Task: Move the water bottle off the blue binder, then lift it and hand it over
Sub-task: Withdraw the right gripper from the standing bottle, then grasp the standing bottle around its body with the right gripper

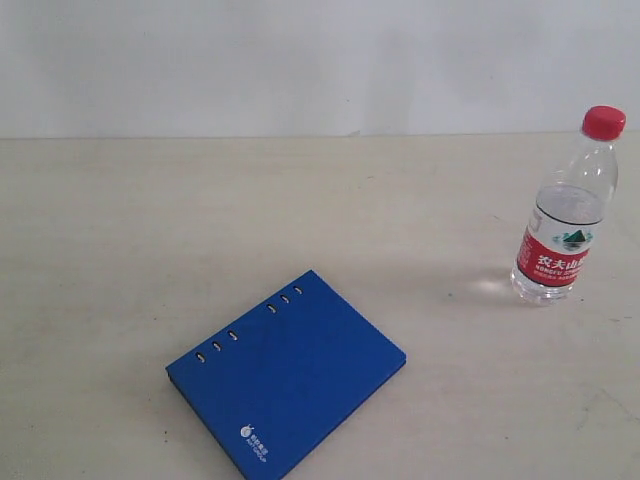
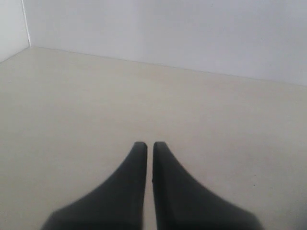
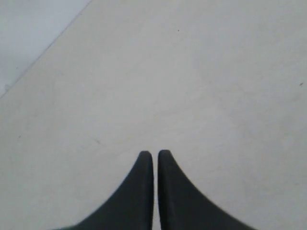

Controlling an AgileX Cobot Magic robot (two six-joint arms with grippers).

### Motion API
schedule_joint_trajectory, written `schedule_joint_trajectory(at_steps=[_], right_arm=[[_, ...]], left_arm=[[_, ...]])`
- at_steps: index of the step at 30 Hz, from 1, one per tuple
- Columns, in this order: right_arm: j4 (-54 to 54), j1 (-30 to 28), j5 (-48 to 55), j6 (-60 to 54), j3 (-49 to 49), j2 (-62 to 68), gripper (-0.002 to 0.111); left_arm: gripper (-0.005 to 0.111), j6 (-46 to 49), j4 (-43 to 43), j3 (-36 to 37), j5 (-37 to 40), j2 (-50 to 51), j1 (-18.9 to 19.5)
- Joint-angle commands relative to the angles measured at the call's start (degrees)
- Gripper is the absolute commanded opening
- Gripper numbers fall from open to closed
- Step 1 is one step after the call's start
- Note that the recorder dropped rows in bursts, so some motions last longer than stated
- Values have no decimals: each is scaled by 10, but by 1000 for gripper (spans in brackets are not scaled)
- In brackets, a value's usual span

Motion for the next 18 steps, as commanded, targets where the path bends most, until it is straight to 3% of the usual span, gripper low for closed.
schedule_joint_trajectory(at_steps=[1, 4, 9, 12, 15, 18], right_arm=[[106, 5, -20, -199, 67, -79, 0], [235, 5, 27, -312, 112, -131, 0], [175, 5, -36, -304, 153, -255, 0], [156, 5, -17, -295, 185, -320, 1], [112, 5, 25, -292, 216, -364, 13], [110, 5, 80, -300, 240, -374, 40]], left_arm=[[4, -3, 4, 2, -7, -2, -4], [4, -3, 4, 2, -7, -2, -4], [4, -3, 4, 2, -7, -2, -4], [4, -3, 4, 2, -7, -2, -4], [4, -3, 4, 2, -7, -2, -4], [4, -3, 4, 2, -7, -2, -4]])
